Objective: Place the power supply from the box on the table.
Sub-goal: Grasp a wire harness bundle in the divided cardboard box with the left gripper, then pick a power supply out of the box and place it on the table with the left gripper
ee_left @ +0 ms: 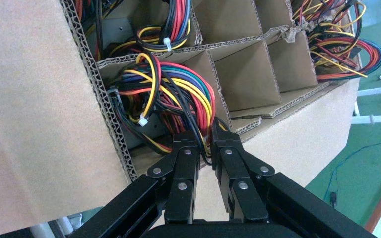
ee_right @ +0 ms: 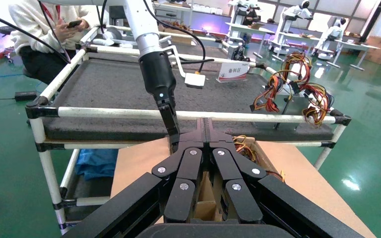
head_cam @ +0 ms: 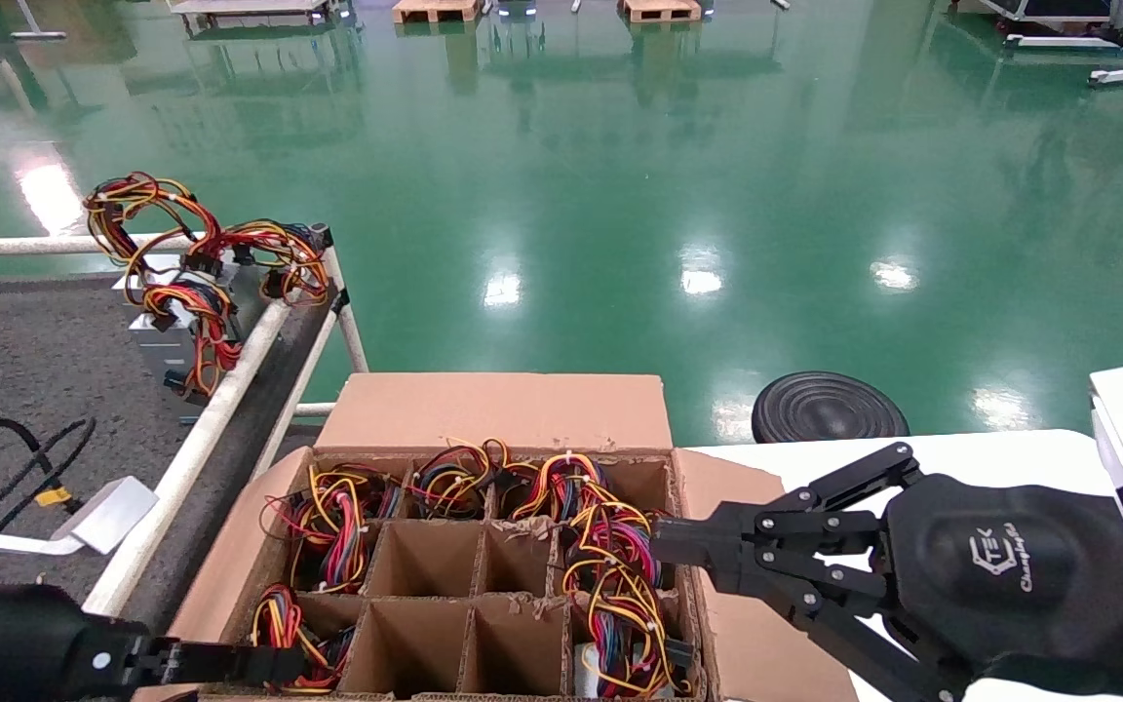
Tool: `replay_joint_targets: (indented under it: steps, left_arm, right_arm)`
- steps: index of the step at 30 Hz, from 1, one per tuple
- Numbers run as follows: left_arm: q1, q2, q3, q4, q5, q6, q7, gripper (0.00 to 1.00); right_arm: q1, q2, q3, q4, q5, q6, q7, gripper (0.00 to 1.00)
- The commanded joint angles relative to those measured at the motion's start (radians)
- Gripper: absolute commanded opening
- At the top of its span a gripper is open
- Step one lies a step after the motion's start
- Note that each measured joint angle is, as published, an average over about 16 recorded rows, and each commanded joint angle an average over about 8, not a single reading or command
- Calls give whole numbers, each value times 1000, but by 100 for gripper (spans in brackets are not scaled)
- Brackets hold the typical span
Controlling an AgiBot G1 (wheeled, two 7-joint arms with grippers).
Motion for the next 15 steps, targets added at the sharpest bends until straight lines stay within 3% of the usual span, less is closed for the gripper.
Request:
replay_joint_targets:
  steps: [1,15]
  left_arm:
    - [3,-3,0,-1,-3,-1,0,0]
    - [-78,-9,-104,-17,63,19,71,0]
  right_arm:
    - [0,0,0,0,0,0,0,0]
    - [0,0,0,0,0,0,0,0]
